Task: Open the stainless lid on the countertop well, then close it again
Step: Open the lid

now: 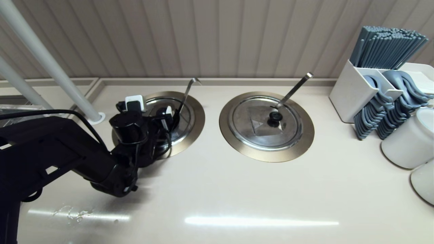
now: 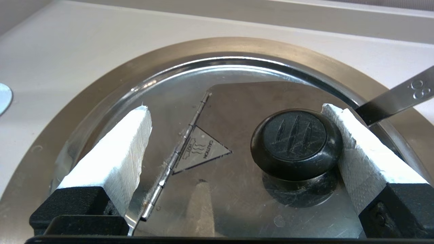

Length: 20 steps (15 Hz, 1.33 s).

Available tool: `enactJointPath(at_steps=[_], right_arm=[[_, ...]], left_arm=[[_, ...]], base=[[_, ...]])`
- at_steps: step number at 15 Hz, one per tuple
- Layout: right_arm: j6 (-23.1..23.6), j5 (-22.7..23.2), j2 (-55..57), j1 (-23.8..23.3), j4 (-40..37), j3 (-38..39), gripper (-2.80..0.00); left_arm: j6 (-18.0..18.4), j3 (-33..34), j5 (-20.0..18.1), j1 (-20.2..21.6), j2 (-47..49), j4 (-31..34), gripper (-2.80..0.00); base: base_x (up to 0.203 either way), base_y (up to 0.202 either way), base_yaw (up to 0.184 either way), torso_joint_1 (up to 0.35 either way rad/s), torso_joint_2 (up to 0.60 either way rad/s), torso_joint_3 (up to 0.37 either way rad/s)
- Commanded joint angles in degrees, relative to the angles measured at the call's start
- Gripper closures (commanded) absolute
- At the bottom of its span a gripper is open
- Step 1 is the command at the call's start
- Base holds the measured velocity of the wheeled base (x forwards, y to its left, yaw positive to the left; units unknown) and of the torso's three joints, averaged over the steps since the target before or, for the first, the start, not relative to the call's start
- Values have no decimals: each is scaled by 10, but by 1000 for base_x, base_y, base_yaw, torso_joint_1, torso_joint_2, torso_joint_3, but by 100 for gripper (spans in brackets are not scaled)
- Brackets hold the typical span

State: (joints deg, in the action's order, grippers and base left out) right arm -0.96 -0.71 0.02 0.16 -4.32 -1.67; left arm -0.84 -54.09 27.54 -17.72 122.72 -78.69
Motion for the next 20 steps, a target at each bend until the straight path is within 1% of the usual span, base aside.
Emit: enactJointPath(at_steps=[1,9,16,17,20], right_arm=[[0,0,1,0,0,0,0],[0,0,1,0,0,0,0],[0,0,1,0,0,0,0],[0,0,1,0,0,0,0],[0,0,1,0,0,0,0]], left_arm=[[0,-2,2,7,-6,-4,-280],[0,-2,-7,39,-22,-1,-280],[0,-2,-11,57,-33,-1,-280],[0,-1,-18,63,-37,-1,-280],[-1,-1,-20,70,-45,8,-280]], base=[[0,0,0,0,0,0],[0,0,0,0,0,0],[0,0,0,0,0,0],[0,0,0,0,0,0],[0,0,0,0,0,0]])
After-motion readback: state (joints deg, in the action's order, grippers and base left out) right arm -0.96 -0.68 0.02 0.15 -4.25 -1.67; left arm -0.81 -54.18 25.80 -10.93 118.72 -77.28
